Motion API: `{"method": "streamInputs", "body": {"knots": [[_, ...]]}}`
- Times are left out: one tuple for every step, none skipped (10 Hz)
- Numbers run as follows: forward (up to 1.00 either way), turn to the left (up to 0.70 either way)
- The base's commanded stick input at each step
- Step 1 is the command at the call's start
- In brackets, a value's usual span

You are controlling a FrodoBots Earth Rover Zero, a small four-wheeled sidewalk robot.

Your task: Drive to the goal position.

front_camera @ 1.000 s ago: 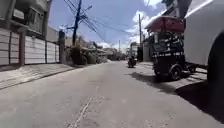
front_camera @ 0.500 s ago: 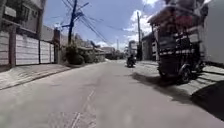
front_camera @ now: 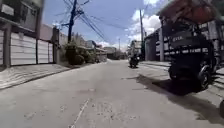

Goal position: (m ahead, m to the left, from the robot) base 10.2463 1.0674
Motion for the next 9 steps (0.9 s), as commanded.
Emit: {"method": "streamInputs", "body": {"knots": [[1.0, 0.0], [1.0, 0.0], [1.0, -0.02], [1.0, -0.3], [1.0, -0.38], [1.0, -0.26], [1.0, -0.12], [1.0, 0.0], [1.0, 0.0]]}}
